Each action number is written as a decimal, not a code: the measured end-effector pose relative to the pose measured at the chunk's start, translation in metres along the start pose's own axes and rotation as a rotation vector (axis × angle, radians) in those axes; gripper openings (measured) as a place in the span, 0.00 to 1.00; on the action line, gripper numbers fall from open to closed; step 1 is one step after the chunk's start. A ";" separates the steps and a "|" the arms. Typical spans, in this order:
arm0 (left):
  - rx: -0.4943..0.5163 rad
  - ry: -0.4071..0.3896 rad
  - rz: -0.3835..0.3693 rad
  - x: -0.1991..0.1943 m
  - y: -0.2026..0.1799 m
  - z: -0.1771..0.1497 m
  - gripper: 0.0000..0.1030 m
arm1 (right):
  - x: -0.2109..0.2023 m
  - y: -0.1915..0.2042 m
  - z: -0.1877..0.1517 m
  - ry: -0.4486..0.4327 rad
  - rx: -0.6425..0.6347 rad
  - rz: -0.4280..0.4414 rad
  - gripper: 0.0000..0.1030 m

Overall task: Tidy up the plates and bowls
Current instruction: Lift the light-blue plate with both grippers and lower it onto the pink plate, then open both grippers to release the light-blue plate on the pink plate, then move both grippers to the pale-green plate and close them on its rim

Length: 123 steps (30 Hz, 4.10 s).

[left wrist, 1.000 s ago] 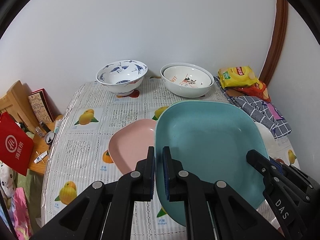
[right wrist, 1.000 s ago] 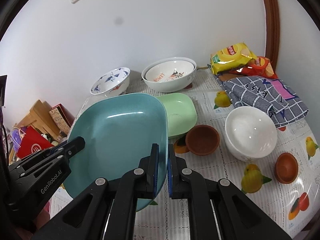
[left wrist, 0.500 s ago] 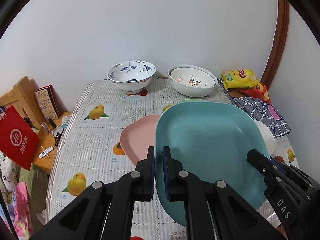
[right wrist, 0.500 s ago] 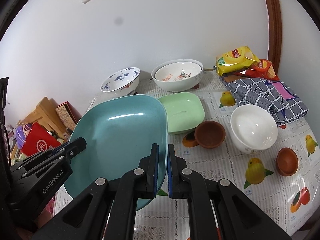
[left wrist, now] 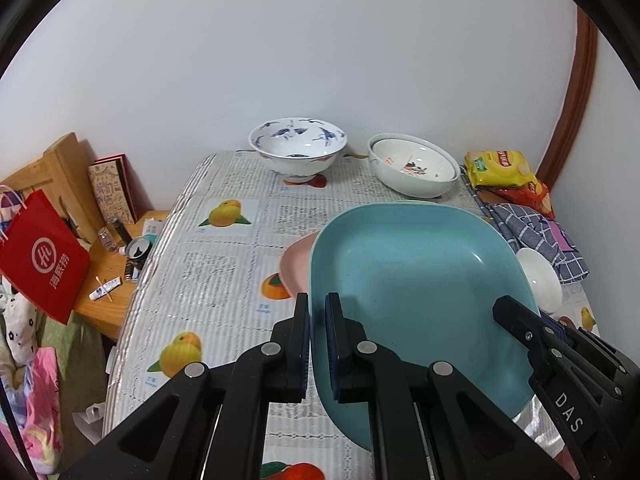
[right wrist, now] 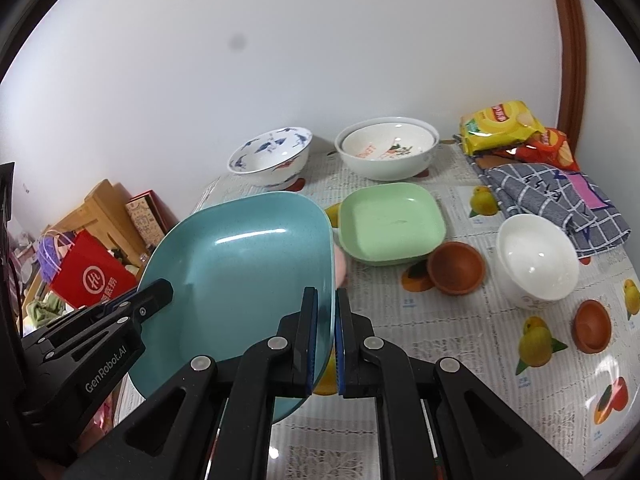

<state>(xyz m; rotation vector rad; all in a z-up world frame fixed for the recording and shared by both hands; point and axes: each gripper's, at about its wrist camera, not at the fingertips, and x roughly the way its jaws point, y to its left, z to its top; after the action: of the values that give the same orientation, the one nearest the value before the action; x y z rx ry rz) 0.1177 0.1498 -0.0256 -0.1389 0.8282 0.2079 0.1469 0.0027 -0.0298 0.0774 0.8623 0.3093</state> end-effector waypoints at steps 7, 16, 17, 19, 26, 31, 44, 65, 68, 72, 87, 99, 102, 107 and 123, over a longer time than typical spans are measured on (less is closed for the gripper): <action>-0.024 0.016 0.006 0.011 0.017 -0.005 0.08 | 0.012 0.014 -0.006 0.021 -0.019 0.003 0.07; -0.057 0.063 -0.030 0.038 0.026 -0.012 0.08 | 0.034 0.017 -0.011 0.060 -0.035 -0.030 0.07; -0.058 0.067 -0.033 0.041 0.026 -0.013 0.08 | 0.037 0.016 -0.011 0.064 -0.035 -0.035 0.07; -0.061 0.079 -0.040 0.048 0.026 -0.014 0.08 | 0.042 0.014 -0.012 0.074 -0.036 -0.042 0.07; -0.074 0.127 -0.051 0.076 0.027 -0.017 0.08 | 0.066 0.009 -0.015 0.118 -0.035 -0.066 0.07; -0.078 0.155 -0.052 0.094 0.030 -0.017 0.08 | 0.086 0.007 -0.018 0.150 -0.031 -0.067 0.07; -0.117 0.192 -0.024 0.131 0.043 0.001 0.08 | 0.135 0.010 -0.004 0.184 -0.057 -0.029 0.07; -0.097 0.202 -0.011 0.158 0.037 0.010 0.11 | 0.190 0.006 0.021 0.229 -0.127 -0.021 0.20; -0.077 0.206 -0.023 0.157 0.035 0.010 0.13 | 0.189 0.010 0.022 0.217 -0.173 -0.023 0.27; -0.072 0.207 -0.032 0.150 0.035 0.008 0.19 | 0.174 0.008 0.024 0.185 -0.167 -0.013 0.41; -0.048 0.195 -0.046 0.128 0.026 -0.007 0.26 | 0.136 0.002 0.000 0.166 -0.131 -0.018 0.52; -0.047 0.214 -0.044 0.145 0.022 -0.006 0.30 | 0.156 -0.011 0.003 0.193 -0.111 -0.036 0.35; -0.043 0.195 -0.040 0.141 0.020 0.000 0.30 | 0.147 -0.017 0.012 0.159 -0.115 -0.046 0.35; -0.019 0.167 -0.038 0.137 0.005 0.015 0.30 | 0.130 -0.035 0.032 0.099 -0.116 -0.094 0.53; 0.077 0.114 -0.056 0.163 -0.078 0.054 0.30 | 0.126 -0.108 0.091 0.057 -0.146 -0.166 0.59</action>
<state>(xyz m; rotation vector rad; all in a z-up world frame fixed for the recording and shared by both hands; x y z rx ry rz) 0.2821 0.1057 -0.1073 -0.1021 0.9435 0.1158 0.3180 -0.0574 -0.0841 -0.1386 0.8940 0.2191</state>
